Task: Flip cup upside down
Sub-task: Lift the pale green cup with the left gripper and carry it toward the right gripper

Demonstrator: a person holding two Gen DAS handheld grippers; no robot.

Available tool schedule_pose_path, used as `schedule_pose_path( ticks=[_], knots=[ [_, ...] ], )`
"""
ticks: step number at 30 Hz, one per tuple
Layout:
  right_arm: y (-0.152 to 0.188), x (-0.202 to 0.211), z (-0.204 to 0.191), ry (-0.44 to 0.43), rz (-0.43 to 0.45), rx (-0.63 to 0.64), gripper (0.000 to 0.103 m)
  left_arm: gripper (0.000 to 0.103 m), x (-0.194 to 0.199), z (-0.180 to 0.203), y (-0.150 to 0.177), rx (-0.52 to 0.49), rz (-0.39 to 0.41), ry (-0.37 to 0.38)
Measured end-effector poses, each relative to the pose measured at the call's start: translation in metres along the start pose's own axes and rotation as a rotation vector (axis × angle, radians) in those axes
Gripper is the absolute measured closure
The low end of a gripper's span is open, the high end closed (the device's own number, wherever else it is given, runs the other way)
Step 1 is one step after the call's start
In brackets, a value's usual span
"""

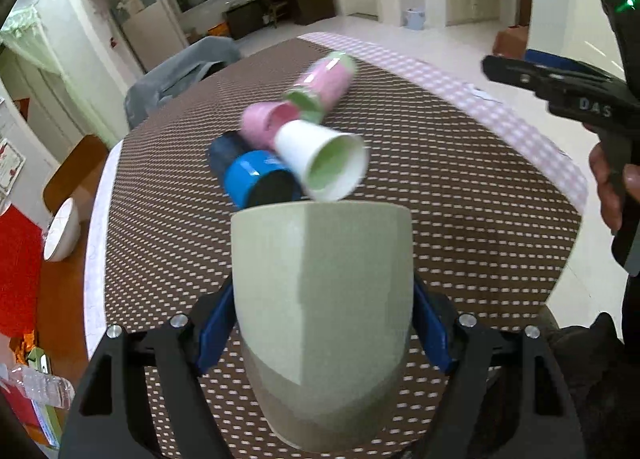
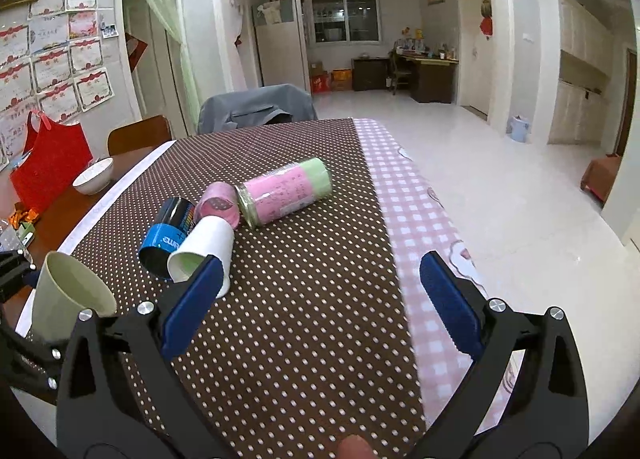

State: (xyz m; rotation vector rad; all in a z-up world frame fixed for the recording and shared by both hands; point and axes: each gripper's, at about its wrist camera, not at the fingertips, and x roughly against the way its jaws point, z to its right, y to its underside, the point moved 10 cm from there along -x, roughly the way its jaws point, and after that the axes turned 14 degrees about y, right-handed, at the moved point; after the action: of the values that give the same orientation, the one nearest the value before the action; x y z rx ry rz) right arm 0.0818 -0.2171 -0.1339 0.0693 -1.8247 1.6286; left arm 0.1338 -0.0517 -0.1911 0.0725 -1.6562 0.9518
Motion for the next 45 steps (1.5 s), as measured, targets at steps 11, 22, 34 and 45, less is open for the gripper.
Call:
schedule_pose_path(
  ticks=[11,22,34,45],
  knots=[
    [0.015,0.01,0.023,0.009,-0.011,-0.014,0.006,0.027,-0.026,0.058,-0.01,-0.029,-0.002,0.079],
    [0.022,0.01,0.029,0.014,-0.024,-0.013,0.006,0.026,-0.063,0.062,-0.006,-0.012,-0.054,0.098],
    [0.02,0.01,0.027,0.005,-0.023,-0.009,0.006,0.014,-0.042,0.066,-0.02,-0.041,0.015,0.039],
    [0.01,0.019,0.022,-0.01,-0.003,-0.001,0.006,0.014,-0.012,0.067,-0.023,-0.027,0.098,0.005]
  ],
)
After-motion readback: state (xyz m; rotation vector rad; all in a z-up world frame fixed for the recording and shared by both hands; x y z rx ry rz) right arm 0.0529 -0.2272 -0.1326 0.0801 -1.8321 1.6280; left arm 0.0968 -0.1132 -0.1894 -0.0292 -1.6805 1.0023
